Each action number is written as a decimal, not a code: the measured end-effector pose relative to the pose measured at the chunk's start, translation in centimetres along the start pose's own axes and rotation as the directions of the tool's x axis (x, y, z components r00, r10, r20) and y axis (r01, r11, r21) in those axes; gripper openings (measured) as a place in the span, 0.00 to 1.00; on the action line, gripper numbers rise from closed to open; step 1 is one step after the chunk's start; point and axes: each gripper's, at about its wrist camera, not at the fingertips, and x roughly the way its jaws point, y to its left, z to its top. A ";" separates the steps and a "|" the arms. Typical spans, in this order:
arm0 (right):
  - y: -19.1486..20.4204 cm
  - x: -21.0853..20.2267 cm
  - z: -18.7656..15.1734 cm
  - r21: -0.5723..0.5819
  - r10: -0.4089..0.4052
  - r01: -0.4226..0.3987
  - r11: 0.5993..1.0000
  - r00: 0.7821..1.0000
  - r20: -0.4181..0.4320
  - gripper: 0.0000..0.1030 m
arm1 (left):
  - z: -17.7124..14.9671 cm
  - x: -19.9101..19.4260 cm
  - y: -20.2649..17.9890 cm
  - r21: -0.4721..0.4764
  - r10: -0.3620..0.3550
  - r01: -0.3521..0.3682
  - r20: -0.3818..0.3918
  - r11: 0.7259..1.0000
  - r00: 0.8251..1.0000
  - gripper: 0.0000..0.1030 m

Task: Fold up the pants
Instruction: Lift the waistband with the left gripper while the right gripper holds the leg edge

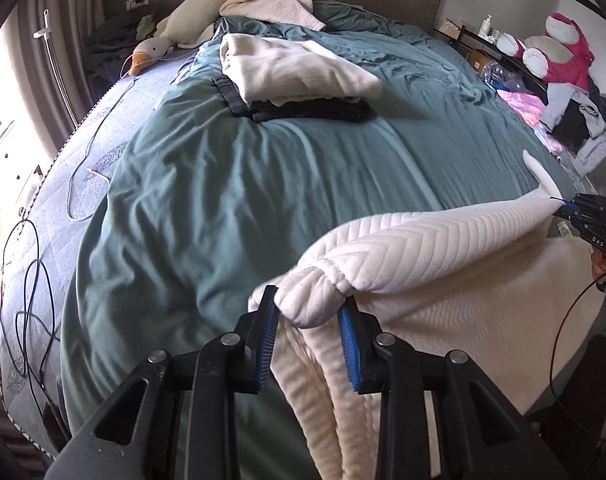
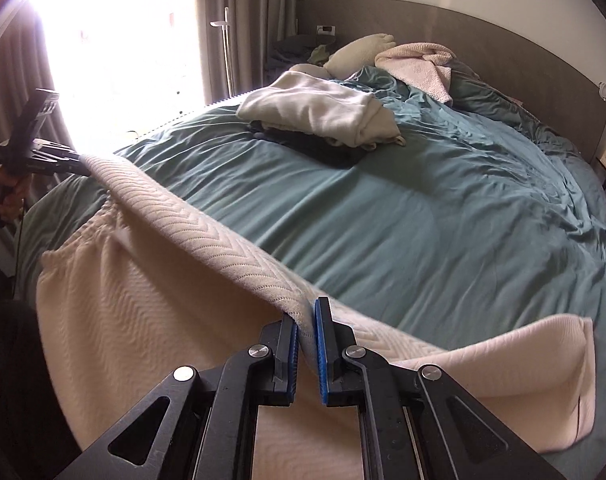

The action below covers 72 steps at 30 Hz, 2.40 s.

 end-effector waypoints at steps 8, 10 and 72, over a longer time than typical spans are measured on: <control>4.6 -3.0 -7.4 0.014 0.022 -0.022 1.000 1.000 0.021 0.67 | -5.6 -0.4 0.0 -0.054 -0.009 0.006 -0.059 0.999 0.998 0.26; 5.8 -2.6 -9.3 -0.011 0.021 -0.021 1.000 1.000 -0.007 0.67 | -6.9 0.0 0.3 -0.077 -0.021 0.015 -0.080 0.997 0.997 0.20; 11.0 -6.0 -13.3 -0.054 0.021 -0.029 0.998 0.990 -0.139 1.00 | -10.0 -2.9 1.9 -0.270 -0.257 0.230 -0.070 0.935 0.964 0.12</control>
